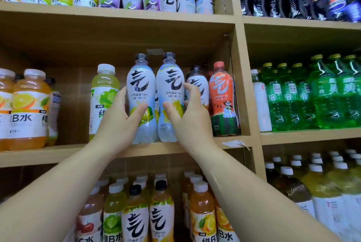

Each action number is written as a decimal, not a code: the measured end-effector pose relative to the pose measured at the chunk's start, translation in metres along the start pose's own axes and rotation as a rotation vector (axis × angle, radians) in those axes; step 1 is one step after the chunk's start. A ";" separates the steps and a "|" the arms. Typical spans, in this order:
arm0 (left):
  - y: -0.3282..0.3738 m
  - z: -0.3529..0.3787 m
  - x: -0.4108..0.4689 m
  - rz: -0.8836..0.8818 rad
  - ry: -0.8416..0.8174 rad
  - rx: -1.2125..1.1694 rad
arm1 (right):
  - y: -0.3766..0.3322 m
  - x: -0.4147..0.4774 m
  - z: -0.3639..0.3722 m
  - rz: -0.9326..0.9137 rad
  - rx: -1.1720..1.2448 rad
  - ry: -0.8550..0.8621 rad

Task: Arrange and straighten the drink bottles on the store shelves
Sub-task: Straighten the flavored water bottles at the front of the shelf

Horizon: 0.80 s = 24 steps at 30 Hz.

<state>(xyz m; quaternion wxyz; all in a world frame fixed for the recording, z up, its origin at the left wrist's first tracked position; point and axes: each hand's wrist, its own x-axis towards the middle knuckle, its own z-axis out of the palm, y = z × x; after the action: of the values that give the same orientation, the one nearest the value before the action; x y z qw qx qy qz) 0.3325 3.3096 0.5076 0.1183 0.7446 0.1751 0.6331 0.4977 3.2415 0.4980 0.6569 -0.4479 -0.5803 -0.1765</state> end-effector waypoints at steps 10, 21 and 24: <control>-0.011 -0.015 -0.008 -0.054 -0.242 0.094 | 0.020 0.001 -0.028 0.047 0.114 -0.260; -0.011 -0.011 0.008 -0.166 -0.352 0.251 | 0.022 0.006 -0.024 0.012 -0.179 -0.252; -0.005 -0.006 0.008 -0.177 -0.365 0.335 | 0.025 0.007 -0.022 0.002 -0.264 -0.217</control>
<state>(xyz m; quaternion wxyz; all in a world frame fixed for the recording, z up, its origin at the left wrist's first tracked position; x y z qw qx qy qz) 0.3270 3.3169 0.5141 0.0778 0.8376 0.3178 0.4375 0.5320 3.2395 0.4959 0.5263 -0.5472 -0.6190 -0.2011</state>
